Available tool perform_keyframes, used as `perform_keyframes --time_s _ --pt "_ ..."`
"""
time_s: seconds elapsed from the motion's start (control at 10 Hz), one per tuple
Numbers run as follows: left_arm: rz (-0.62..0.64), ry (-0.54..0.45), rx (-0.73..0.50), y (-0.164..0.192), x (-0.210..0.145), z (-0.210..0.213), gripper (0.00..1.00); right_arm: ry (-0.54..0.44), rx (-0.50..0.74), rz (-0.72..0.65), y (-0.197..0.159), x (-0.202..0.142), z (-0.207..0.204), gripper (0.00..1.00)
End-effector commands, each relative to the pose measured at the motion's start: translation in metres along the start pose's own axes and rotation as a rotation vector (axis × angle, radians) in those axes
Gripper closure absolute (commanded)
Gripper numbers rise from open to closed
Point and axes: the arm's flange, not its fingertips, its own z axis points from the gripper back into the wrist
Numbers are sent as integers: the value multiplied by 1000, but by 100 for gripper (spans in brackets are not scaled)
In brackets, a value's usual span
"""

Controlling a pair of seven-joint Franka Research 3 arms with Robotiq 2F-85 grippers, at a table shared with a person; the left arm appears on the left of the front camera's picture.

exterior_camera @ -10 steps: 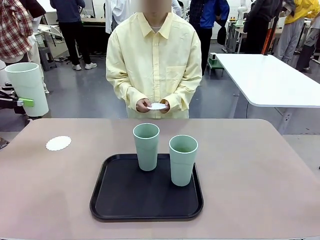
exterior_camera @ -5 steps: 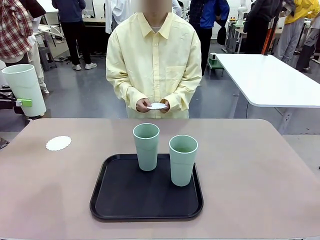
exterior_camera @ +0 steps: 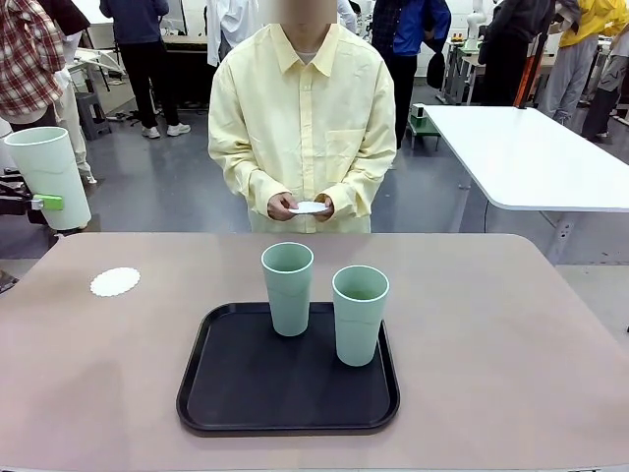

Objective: Place coasters on the table and set cups on them.
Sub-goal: Pick up one Reusable plastic cup and place it on a coaster set by the human.

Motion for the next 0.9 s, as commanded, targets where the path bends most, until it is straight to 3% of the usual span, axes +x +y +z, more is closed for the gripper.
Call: perform_keyframes --time_s 0.0,0.3,0.4,0.8 --pt "-2 0 1 0 1 1 17 -10 21 11 0 2 0 0" --pt "22 6 -41 13 -18 -10 17 -10 21 11 0 2 0 0" --pt "-46 -3 -79 13 -23 -12 17 -10 21 11 0 2 0 0" --pt "-39 53 -59 33 -63 -36 17 -10 21 11 0 2 0 0"
